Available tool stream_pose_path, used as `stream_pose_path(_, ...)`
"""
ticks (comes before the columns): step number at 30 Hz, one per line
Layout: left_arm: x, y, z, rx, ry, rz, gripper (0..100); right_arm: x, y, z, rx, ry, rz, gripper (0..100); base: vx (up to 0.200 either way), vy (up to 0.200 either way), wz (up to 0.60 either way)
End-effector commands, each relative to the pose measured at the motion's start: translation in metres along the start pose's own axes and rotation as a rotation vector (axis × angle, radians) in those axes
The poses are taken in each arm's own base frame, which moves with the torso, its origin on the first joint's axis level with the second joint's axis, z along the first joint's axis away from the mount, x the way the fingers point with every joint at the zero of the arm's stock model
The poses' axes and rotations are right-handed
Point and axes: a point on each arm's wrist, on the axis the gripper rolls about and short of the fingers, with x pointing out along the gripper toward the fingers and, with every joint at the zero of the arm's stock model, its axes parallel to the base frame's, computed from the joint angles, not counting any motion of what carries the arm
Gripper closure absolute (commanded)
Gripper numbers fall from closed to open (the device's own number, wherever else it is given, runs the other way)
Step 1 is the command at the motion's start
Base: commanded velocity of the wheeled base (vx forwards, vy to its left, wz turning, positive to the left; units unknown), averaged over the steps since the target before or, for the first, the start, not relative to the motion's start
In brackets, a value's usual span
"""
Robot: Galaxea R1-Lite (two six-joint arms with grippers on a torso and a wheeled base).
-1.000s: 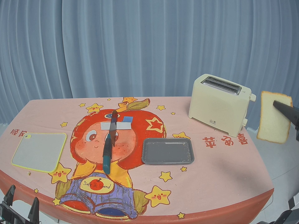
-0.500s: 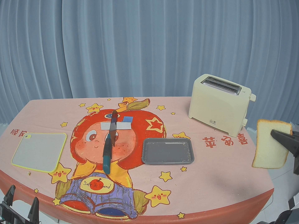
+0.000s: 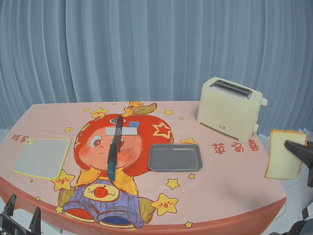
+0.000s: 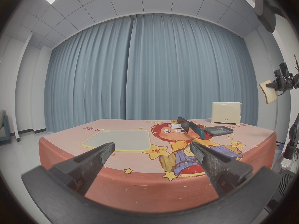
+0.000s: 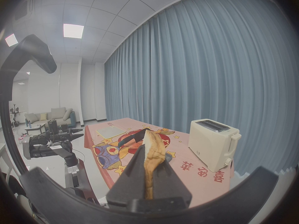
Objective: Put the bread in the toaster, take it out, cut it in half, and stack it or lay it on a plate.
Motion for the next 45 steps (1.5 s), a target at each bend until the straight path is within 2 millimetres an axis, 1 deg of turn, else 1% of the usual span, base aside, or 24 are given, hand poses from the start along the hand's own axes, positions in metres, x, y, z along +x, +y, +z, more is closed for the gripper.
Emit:
stream_pose_path(1, 0.000, 0.000, -0.005, 0.000, 0.001, 0.000, 0, 0.001, 0.000, 0.000, 0.001, 0.002, 0.002, 100, 0.000, 0.200, 0.00)
stream_pose_path(24, 0.000, 0.000, -0.005, 0.000, 0.000, 0.000, 0, 0.006, 0.000, -0.003, 0.015, 0.035, 0.020, 100, 0.000, 0.200, 0.00)
stream_pose_path(29, 0.000, 0.000, -0.005, 0.001, 0.000, 0.000, 0, 0.007, 0.004, -0.003, 0.019, 0.039, 0.061, 100, 0.000, 0.200, 0.00)
stream_pose_path(38, 0.000, 0.000, -0.005, 0.006, 0.001, -0.005, 0, 0.016, 0.005, -0.005, 0.051, 0.073, 0.079, 100, 0.000, 0.200, 0.00)
stream_pose_path(45, 0.000, 0.000, -0.005, 0.006, 0.000, -0.003, 0, 0.017, 0.006, -0.006, 0.051, 0.081, 0.092, 100, 0.000, 0.000, 0.00)
